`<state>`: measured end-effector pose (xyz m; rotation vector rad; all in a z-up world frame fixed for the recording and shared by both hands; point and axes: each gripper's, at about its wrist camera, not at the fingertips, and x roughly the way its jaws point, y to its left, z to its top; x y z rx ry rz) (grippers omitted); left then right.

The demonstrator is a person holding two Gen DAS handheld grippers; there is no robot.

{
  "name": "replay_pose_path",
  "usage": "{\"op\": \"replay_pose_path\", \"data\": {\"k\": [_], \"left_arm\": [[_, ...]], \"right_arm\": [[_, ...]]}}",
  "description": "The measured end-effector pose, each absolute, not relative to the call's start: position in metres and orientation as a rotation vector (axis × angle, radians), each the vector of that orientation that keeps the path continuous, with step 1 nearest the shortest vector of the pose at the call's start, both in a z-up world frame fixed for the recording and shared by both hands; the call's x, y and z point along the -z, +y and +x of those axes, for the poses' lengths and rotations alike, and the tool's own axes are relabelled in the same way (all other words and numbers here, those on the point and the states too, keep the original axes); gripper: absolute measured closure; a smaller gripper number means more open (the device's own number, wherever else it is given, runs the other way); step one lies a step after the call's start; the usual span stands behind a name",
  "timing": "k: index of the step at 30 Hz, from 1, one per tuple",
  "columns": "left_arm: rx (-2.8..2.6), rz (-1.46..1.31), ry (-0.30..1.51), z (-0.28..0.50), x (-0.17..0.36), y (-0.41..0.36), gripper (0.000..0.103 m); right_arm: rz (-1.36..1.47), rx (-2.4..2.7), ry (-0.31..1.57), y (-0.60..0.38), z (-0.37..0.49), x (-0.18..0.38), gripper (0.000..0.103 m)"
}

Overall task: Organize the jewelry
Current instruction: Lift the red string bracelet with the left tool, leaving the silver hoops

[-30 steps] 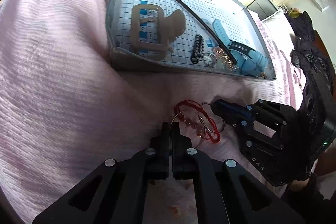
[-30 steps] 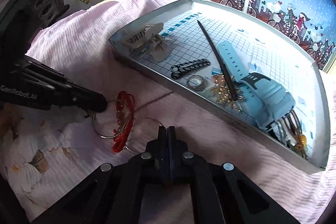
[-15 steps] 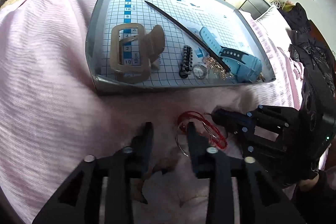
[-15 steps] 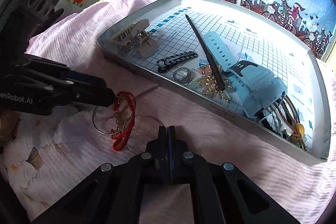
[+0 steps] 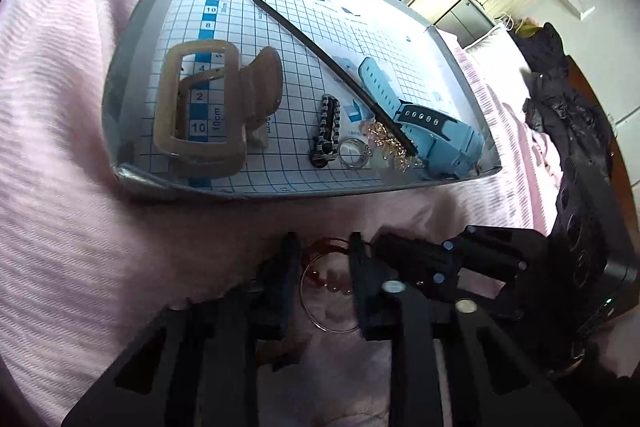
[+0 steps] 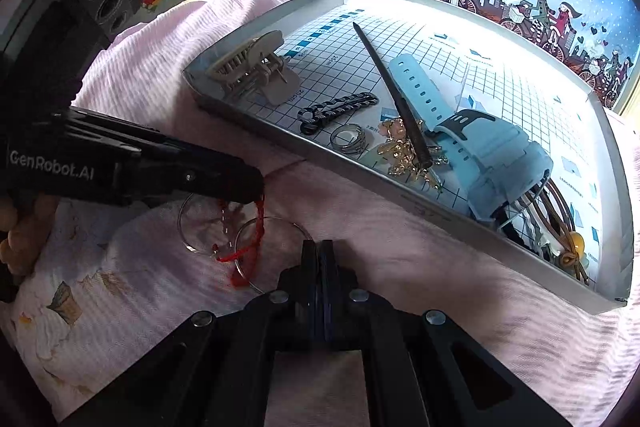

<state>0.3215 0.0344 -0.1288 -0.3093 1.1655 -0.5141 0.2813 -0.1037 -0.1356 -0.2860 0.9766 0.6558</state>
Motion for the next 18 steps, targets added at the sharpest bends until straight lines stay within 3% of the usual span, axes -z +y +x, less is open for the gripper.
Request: {"op": "replay_pose_path", "data": {"k": [3,18], "left_arm": [[0.529,-0.294,1.177,0.322,0.130,0.027,0.098],[0.448,-0.365,1.152,0.309,0.117,0.040,0.100]], "right_arm": [[-0.285,-0.657,0.978,-0.104,0.281,0.136,0.100],[-0.258,-0.634,0.993,-0.115,0.270,0.130,0.100]]}}
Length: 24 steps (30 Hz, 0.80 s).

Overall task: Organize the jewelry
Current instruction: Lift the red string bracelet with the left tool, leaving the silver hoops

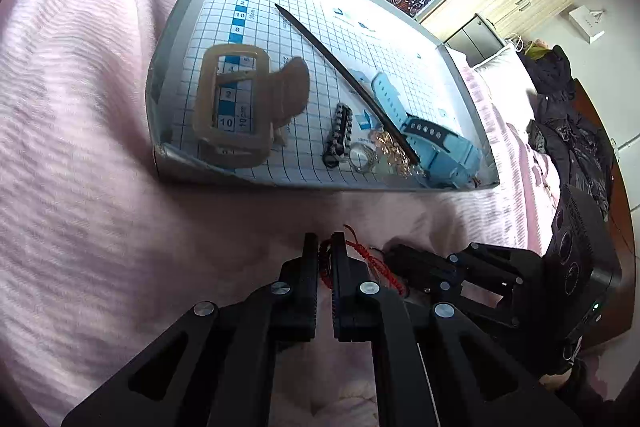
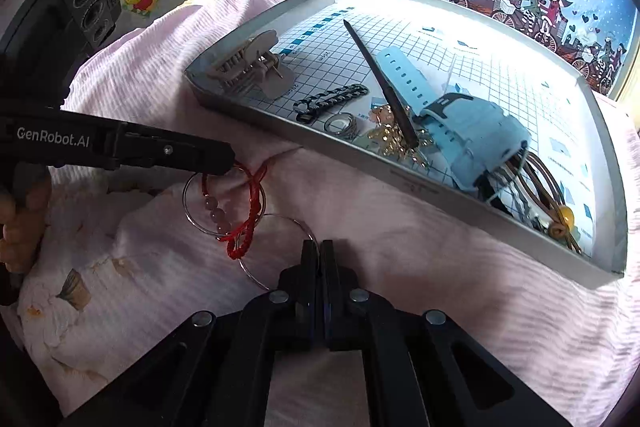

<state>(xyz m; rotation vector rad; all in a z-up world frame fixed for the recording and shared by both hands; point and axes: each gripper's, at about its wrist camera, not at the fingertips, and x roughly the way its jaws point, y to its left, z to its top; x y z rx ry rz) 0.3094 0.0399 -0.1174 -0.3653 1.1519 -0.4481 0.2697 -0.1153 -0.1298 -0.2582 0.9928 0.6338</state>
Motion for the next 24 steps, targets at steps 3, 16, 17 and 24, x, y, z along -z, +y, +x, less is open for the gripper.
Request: {"op": "replay_pose_path", "data": {"k": [3,16,17,24], "left_arm": [[0.457,-0.390,1.161,0.304,0.115,0.040,0.100],[0.357,-0.379,1.240,0.281,0.102,0.066,0.101],[0.354,-0.381,1.242,0.279,0.101,0.066,0.101],[0.341,-0.307,1.207,0.257,0.087,0.058,0.101]], "right_arm": [[-0.282,-0.618,0.991,-0.117,0.263,0.128,0.100],[-0.271,-0.553,1.006,-0.137,0.250,0.126,0.100],[-0.260,-0.549,1.009,-0.139,0.248,0.125,0.100],[-0.139,-0.538,1.020,-0.161,0.240,0.117,0.100]]}}
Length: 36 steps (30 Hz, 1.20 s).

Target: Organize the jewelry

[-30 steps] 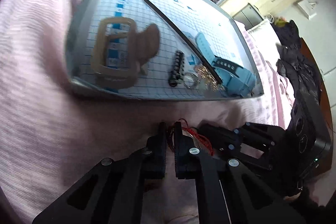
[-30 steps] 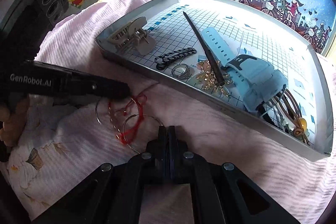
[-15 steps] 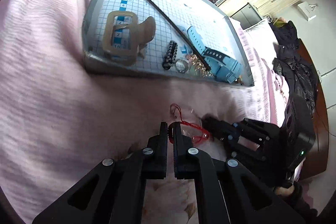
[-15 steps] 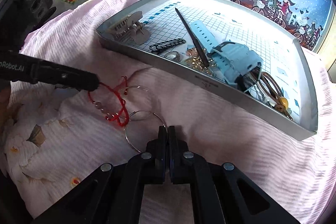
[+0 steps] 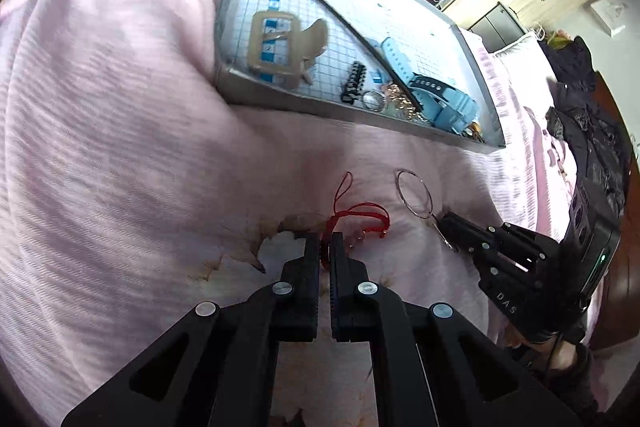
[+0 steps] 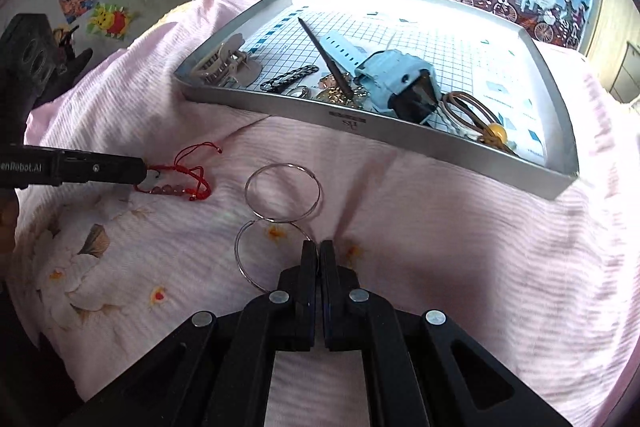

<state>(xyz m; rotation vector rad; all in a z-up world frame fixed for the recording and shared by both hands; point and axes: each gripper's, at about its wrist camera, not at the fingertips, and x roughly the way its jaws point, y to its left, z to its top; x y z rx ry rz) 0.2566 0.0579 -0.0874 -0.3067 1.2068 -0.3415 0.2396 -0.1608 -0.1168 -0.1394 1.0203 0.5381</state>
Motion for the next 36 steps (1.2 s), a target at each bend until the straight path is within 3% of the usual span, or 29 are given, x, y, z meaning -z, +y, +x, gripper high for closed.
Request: {"op": "replay_pose_path", "data": {"k": [14,27,31,32,33,35,36], "left_arm": [[0.339,-0.188,1.010,0.243,0.057,0.041,0.101],[0.330,-0.156,0.978,0.244,0.054,0.036,0.101],[0.327,-0.146,1.003,0.247,0.058,0.035,0.101],[0.322,-0.145,1.013,0.248,0.060,0.035,0.101],[0.319,-0.146,1.022,0.248,0.060,0.036,0.101],[0.311,-0.157,1.039,0.250,0.063,0.038,0.101],[0.309,-0.165,1.044,0.251,0.064,0.039,0.101]], "right_arm": [[-0.114,-0.550,0.920,-0.159,0.235,0.098,0.100],[-0.078,-0.575,0.843,-0.161,0.232,0.076,0.100],[0.001,-0.674,0.928,-0.160,0.236,0.083,0.100],[0.014,-0.684,0.941,-0.159,0.237,0.085,0.095],[0.010,-0.686,0.958,-0.156,0.237,0.088,0.081],[-0.013,-0.691,0.970,-0.150,0.237,0.092,0.065],[-0.029,-0.693,0.982,-0.147,0.236,0.095,0.065]]}}
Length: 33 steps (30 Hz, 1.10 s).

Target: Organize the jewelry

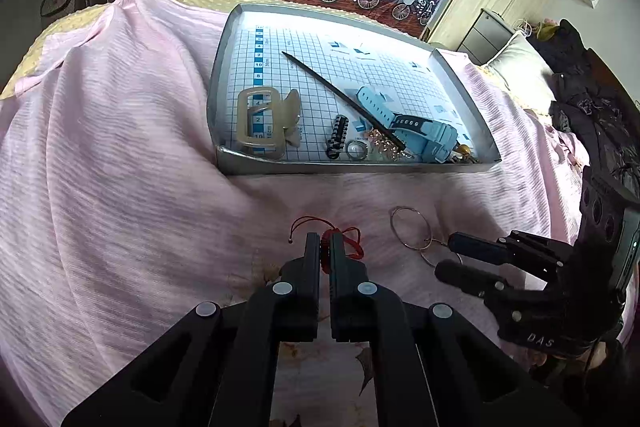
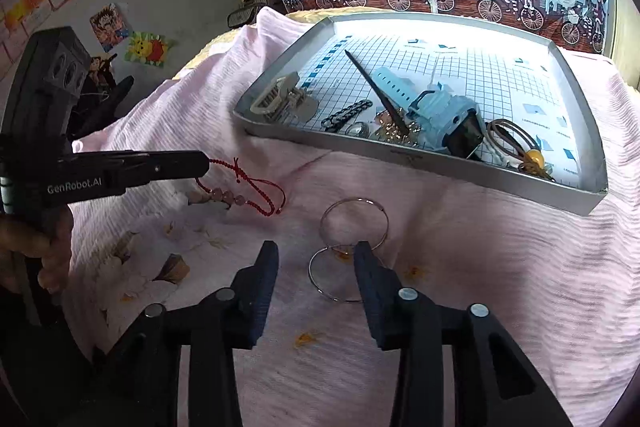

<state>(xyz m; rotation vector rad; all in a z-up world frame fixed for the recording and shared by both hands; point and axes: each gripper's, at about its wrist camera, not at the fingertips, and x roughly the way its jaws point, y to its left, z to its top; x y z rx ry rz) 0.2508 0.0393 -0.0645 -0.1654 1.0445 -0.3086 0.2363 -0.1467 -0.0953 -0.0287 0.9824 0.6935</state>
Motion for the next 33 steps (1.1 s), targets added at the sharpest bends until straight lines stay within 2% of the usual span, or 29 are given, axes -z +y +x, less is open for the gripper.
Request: {"op": "replay_pose_path", "data": {"k": [4,5,6,7,11,16,24,33], "left_arm": [[0.310,-0.192,1.054,0.253,0.066,0.043,0.101],[0.313,-0.197,1.054,0.253,0.065,0.043,0.101],[0.316,-0.200,1.054,0.253,0.065,0.043,0.101],[0.321,-0.203,1.051,0.253,0.064,0.043,0.101],[0.352,-0.219,1.006,0.252,0.054,0.042,0.101],[0.375,-0.249,0.900,0.253,0.032,0.043,0.101],[0.338,-0.275,0.730,0.293,0.021,0.036,0.101],[0.302,-0.214,0.858,0.324,0.070,0.020,0.100]], "right_arm": [[-0.093,-0.681,1.044,-0.136,0.234,0.111,0.065],[-0.093,-0.681,1.044,-0.135,0.234,0.111,0.073],[-0.083,-0.695,1.042,-0.134,0.233,0.111,0.090],[-0.075,-0.704,1.041,-0.135,0.233,0.110,0.098],[0.036,-0.740,1.025,-0.144,0.234,0.101,0.098],[0.180,-0.764,0.915,-0.162,0.239,0.068,0.099],[0.176,-0.694,0.733,-0.168,0.273,0.027,0.100],[0.181,-0.570,0.773,-0.186,0.306,0.060,0.099]]}}
